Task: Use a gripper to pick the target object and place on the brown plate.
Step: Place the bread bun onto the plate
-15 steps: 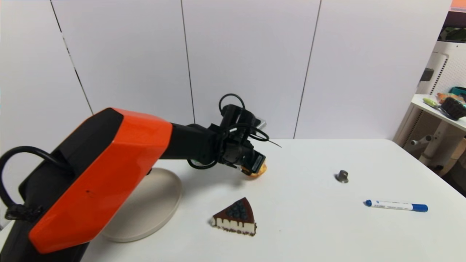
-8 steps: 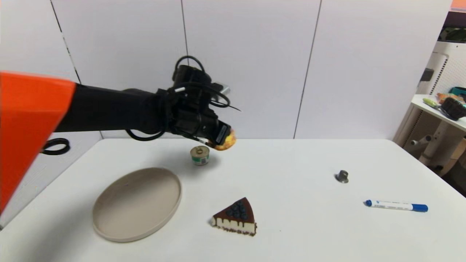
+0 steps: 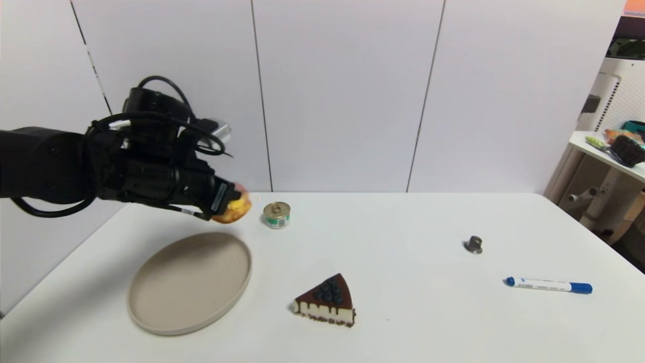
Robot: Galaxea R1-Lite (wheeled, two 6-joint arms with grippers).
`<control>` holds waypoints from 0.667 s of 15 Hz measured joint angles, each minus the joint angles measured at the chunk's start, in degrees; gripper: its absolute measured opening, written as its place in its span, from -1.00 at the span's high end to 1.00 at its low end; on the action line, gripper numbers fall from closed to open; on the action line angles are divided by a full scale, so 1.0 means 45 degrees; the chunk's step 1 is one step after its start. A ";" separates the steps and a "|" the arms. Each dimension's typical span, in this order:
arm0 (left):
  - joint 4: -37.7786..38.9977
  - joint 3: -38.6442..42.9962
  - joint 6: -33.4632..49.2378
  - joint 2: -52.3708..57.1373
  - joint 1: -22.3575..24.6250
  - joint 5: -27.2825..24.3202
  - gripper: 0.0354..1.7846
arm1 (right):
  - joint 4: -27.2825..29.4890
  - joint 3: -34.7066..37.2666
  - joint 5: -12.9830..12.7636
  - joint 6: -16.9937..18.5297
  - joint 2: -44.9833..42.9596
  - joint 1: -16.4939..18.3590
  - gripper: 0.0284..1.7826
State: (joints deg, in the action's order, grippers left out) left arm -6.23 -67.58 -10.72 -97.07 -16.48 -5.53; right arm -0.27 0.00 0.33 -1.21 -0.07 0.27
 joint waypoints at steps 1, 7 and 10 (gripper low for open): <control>0.0027 0.0588 -0.0005 0.0393 0.0228 0.0000 0.56 | 0.0005 0.0000 0.0000 0.0005 0.0000 0.0000 -0.90; 0.1184 0.3535 0.0122 0.1636 0.1000 0.0005 0.56 | 0.0005 0.0000 0.0000 0.0000 0.0000 -0.0005 -0.90; 0.2891 0.5128 0.0214 0.1671 0.1111 0.0005 0.56 | 0.0000 0.0000 0.0000 0.0005 0.0000 0.0000 -0.90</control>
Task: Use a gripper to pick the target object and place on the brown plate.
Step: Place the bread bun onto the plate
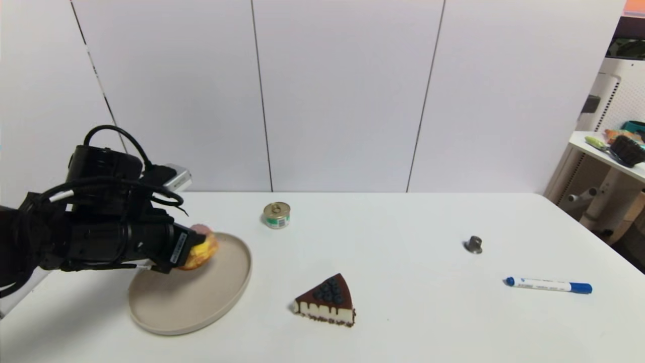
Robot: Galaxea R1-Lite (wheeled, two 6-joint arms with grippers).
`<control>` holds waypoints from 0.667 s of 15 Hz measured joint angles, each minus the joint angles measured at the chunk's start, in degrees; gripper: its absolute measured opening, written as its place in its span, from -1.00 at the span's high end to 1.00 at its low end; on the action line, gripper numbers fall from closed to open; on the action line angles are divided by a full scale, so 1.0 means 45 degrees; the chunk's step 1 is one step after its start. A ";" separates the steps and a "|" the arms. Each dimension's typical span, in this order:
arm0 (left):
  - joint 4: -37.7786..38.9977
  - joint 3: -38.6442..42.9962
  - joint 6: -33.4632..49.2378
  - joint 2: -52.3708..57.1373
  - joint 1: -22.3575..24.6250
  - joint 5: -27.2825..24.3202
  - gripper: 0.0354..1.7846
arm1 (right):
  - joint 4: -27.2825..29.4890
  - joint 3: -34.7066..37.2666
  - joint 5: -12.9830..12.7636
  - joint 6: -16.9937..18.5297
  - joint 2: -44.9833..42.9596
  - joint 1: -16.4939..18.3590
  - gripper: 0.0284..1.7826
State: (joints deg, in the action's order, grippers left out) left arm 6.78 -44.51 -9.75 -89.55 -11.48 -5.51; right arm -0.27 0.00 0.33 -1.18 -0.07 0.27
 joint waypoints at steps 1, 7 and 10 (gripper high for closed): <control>0.0599 0.0463 0.0011 -0.0014 0.0030 0.0005 0.56 | 0.0000 0.0000 -0.0005 -0.0005 0.0000 0.0000 -0.90; 0.1170 0.1346 0.0024 -0.0087 0.0065 0.0005 -0.03 | 0.0005 0.0000 -0.0005 0.0000 0.0000 0.0000 -0.90; 0.1170 0.1482 0.0014 0.0054 0.0073 0.0005 -0.31 | -0.0005 0.0000 -0.0005 -0.0005 0.0000 0.0000 -0.90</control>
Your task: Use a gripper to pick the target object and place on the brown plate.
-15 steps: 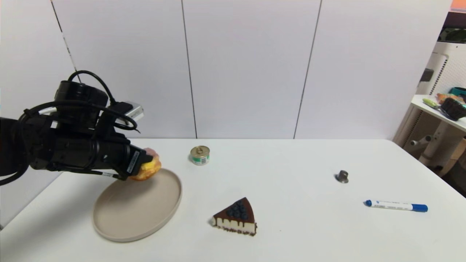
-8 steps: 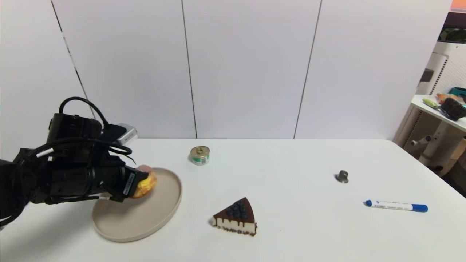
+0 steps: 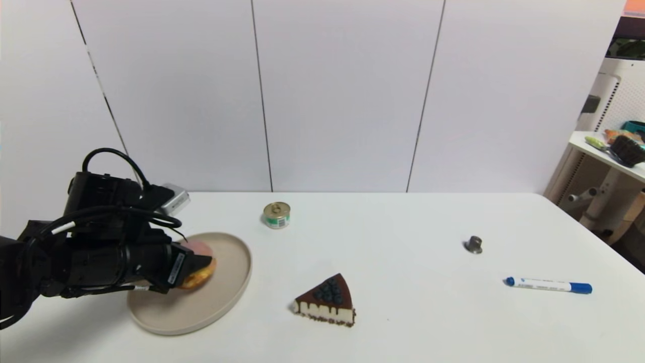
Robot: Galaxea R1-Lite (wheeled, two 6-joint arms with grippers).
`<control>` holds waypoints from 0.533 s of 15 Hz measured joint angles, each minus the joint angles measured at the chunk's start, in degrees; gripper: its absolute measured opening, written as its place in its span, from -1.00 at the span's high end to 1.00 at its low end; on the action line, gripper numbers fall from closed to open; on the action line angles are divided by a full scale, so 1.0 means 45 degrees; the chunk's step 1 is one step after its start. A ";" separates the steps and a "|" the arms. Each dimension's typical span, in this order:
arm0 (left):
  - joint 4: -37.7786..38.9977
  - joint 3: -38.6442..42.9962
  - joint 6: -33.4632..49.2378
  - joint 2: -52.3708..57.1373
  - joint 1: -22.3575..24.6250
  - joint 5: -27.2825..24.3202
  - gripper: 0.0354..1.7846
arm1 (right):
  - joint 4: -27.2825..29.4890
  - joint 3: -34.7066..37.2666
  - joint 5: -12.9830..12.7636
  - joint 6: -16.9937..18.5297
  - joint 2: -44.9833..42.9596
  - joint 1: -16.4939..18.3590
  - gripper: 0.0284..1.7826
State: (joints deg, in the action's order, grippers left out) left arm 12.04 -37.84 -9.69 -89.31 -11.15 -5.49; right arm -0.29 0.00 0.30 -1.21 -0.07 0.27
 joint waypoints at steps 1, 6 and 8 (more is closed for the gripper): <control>0.0000 0.0135 0.0000 0.0119 0.0000 -0.0005 -0.38 | 0.0000 0.0000 0.0005 0.0005 0.0000 0.0000 -0.90; -0.0014 0.1598 0.0024 0.1528 0.0127 -0.0011 -0.63 | 0.0011 0.0000 0.0005 0.0005 0.0000 0.0000 -0.90; -0.0014 0.2156 0.0103 0.2465 0.0252 -0.0005 -0.69 | 0.0005 0.0000 0.0000 0.0000 0.0000 0.0000 -0.90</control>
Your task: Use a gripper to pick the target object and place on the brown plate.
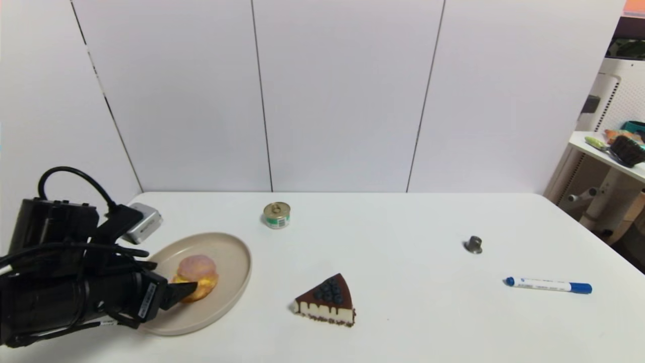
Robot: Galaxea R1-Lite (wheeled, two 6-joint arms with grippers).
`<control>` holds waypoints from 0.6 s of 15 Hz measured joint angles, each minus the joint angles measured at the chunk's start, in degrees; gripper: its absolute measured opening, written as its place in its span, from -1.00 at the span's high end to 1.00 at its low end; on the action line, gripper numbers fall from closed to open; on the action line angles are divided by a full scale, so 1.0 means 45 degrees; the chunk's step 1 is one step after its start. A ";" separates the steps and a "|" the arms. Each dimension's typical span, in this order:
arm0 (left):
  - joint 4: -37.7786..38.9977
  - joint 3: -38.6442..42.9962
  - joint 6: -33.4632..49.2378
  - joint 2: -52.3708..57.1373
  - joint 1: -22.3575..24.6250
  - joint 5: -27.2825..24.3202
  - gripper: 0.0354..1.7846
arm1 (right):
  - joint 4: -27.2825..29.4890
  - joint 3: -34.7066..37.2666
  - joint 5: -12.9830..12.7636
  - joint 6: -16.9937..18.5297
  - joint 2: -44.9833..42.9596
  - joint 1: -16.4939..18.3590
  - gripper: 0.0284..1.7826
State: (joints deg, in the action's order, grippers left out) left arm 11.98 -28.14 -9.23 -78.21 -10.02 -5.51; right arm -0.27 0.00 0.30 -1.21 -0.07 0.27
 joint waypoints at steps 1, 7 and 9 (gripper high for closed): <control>0.0000 0.0295 0.0038 0.0702 0.0084 0.0000 -0.72 | 0.0000 0.0000 0.0000 0.0005 0.0000 0.0000 -0.90; 0.1035 0.3473 0.0024 0.6339 0.0507 -0.0019 -0.82 | -0.0005 0.0000 0.0000 0.0005 0.0000 -0.0005 -0.90; 0.1268 0.4635 0.0081 0.8420 0.0702 -0.0019 -0.84 | 0.0005 0.0000 0.0005 0.0000 0.0000 -0.0005 -0.90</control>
State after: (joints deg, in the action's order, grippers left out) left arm 17.69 -7.28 -8.86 -40.33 -6.86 -5.60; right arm -0.24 0.00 0.33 -1.21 -0.07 0.24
